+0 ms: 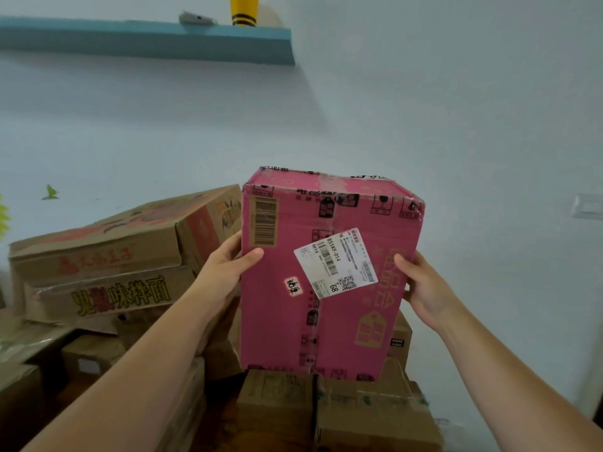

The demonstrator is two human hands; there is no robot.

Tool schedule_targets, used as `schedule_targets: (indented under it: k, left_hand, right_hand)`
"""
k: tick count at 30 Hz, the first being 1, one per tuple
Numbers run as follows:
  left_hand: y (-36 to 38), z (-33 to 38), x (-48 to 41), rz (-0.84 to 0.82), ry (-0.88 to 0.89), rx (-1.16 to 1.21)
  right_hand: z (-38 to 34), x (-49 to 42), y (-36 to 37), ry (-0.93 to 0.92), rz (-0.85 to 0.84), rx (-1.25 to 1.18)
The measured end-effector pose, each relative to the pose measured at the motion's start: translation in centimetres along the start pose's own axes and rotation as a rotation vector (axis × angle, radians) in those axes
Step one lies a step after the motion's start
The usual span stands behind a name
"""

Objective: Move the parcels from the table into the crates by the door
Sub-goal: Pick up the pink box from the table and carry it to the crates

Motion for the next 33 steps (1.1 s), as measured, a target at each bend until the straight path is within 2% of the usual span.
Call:
schedule_targets:
  k: [5, 9, 12, 17, 19, 22, 26, 28, 33]
  left_hand:
    - [-0.1, -0.3, 0.0, 0.0, 0.01, -0.021]
    - [-0.4, -1.0, -0.1, -0.109, -0.074, 0.047]
    - [-0.7, -1.5, -0.2, -0.133, -0.104, 0.002]
    - [-1.4, -2.5, -0.1, -0.008, -0.141, -0.017]
    - [-1.3, -2.8, 0.2, -0.014, -0.137, -0.032]
    - [-1.3, -3.3, 0.5, -0.076, -0.206, -0.06]
    - [-2.2, -3.9, 0.6, -0.133, -0.287, -0.135]
    - [-2.5, -3.9, 0.8, -0.155, -0.274, -0.15]
    - [-2.7, -4.0, 1.1, 0.004, -0.279, -0.094]
  right_hand:
    - [0.3, 0.0, 0.4, -0.005, 0.058, 0.001]
    - [1.0, 0.0, 0.7, -0.003, -0.011, -0.012]
    - [2.0, -0.1, 0.8, 0.014, -0.037, 0.02]
    - [2.6, -0.1, 0.6, 0.036, 0.154, 0.024]
    - [2.6, 0.0, 0.6, 0.048, 0.185, 0.037]
    - [2.7, 0.1, 0.5, 0.09, 0.137, 0.033]
    - [3.4, 0.5, 0.4, 0.197, -0.012, -0.006]
    - [3.5, 0.9, 0.4, 0.202, -0.004, 0.021]
    - [3.8, 2.1, 0.4, 0.175, 0.138, 0.013]
Point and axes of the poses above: each hand's wrist, its own x-axis away from the middle knuckle, its own y-axis out of the palm, z = x × y, the point moved 1 cm from there along -x, towards the middle knuckle, and after that the axes turned 7 degrees about z, right-handed, at the moved point
